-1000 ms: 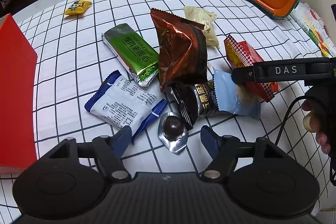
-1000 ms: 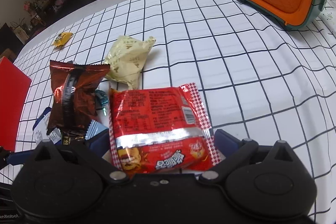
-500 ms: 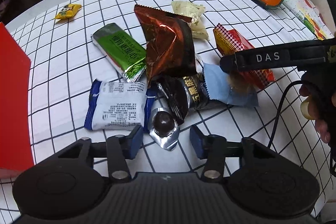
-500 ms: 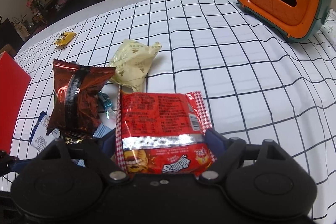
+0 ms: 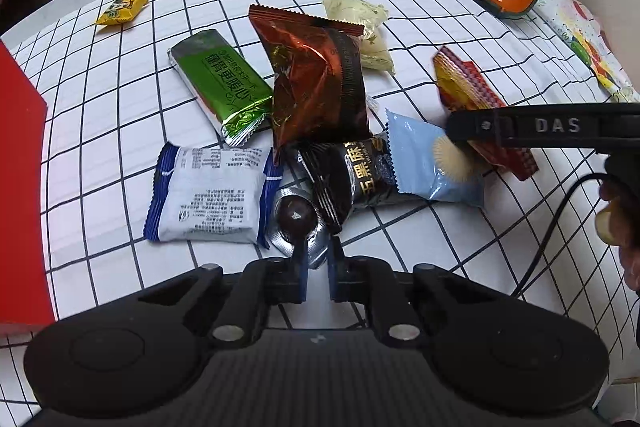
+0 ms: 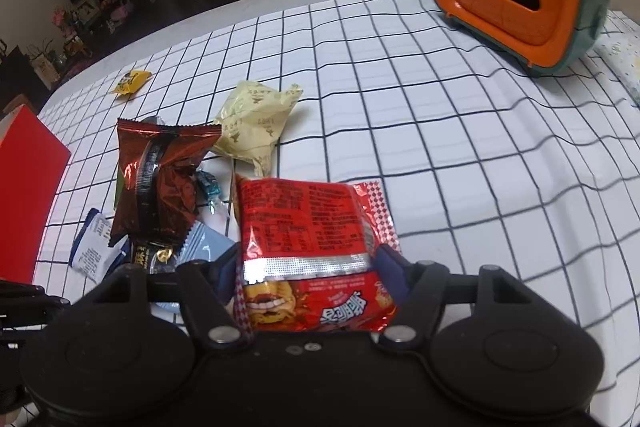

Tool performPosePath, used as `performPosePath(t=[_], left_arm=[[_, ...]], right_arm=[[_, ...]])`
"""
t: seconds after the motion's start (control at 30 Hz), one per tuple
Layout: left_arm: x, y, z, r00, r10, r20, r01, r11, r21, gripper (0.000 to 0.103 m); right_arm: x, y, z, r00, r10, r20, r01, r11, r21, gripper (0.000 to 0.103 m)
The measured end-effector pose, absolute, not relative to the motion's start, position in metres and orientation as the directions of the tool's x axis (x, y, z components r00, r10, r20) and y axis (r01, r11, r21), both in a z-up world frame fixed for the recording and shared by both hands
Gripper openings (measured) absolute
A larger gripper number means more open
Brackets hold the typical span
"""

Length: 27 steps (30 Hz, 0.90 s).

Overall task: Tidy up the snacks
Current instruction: 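Grasp the red biscuit packet with the right tool while the left grasps the foil chocolate ball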

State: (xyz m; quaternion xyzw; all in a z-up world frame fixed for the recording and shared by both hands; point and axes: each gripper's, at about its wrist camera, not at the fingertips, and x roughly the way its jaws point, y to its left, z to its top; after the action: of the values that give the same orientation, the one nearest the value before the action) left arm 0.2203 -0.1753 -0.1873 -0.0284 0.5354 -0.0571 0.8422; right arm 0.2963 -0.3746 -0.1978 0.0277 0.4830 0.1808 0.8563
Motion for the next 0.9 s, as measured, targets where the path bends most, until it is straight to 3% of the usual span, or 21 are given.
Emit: performPosePath(t=[0.7,0.77,0.83,0.9], left_arm=[[0.178,-0.151,-0.177,0.397,-0.144,-0.906,0.038,0.989,-0.141,0.012],[0.177,-0.152,-0.175,0.408,-0.127,-0.904,0.035,0.992,-0.124,0.021],[0.178,-0.152,-0.174,0.420,-0.120,-0.900,0.031,0.993,-0.118,0.053],[0.179,-0.155,-0.175,0.438,-0.101,-0.893,0.037,0.995,-0.094,0.060]], right_arm=[[0.247,-0.403,-0.173,0.462,0.426,-0.778,-0.283,0.902,0.326,0.061],[0.242,-0.404,-0.171,0.463,0.431,-0.775,-0.282,0.900,0.332,0.061],[0.238,-0.406,-0.169,0.464,0.436,-0.771,-0.279,0.898,0.340,0.061],[0.235,-0.407,-0.168,0.464,0.441,-0.769,-0.275,0.896,0.348,0.061]])
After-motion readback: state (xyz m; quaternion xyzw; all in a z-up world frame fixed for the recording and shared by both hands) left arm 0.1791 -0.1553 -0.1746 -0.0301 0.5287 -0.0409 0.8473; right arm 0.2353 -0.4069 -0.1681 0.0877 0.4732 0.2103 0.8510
